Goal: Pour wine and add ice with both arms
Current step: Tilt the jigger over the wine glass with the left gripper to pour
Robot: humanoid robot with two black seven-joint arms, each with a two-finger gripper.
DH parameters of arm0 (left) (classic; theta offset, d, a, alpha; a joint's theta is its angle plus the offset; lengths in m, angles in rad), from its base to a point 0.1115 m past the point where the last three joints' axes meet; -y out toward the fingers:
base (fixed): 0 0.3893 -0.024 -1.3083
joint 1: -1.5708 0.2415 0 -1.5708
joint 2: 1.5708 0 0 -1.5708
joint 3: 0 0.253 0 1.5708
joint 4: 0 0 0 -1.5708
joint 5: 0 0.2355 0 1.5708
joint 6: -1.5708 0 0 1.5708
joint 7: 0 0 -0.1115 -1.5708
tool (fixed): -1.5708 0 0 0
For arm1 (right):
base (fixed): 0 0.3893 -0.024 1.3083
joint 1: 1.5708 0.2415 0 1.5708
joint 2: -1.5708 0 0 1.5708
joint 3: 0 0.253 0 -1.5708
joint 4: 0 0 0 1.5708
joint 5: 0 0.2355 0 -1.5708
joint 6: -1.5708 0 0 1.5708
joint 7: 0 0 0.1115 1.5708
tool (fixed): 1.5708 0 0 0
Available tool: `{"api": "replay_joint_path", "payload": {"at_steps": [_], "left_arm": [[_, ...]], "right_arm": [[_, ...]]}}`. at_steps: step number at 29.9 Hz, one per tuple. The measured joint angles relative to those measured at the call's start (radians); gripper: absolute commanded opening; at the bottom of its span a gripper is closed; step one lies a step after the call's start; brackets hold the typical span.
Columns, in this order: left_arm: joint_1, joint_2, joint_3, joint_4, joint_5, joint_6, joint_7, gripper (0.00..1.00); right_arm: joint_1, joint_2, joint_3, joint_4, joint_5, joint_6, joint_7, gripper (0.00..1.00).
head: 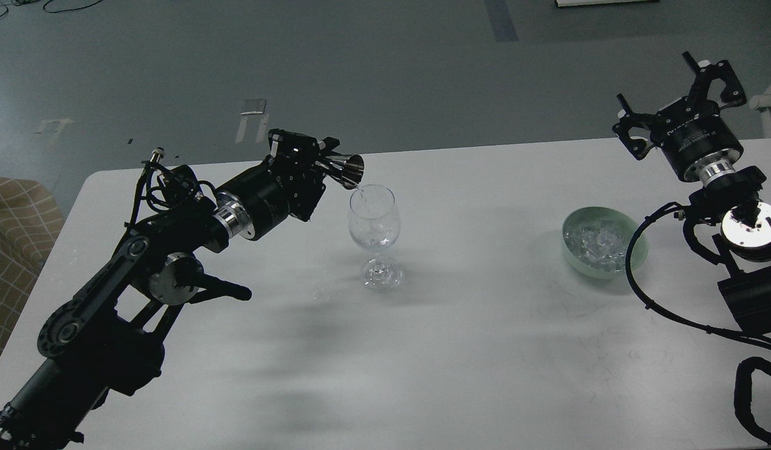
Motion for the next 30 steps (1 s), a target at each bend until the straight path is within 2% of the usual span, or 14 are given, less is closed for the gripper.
{"api": "replay_joint_path", "payload": {"at_steps": [16, 30], "left_arm": [[-0.03, 0.059, 0.002, -0.06, 0.127, -0.035, 0.001, 0.06], [-0.09, 0.058, 0.01, -0.096, 0.29, -0.126, 0.002, 0.07]], "right_arm": [[-0.007, -0.009, 0.0, -0.002, 0.0, 0.002, 0.0, 1.0], [-0.01, -0.029, 0.004, 0.0, 0.001, 0.002, 0.0, 1.0]]}}
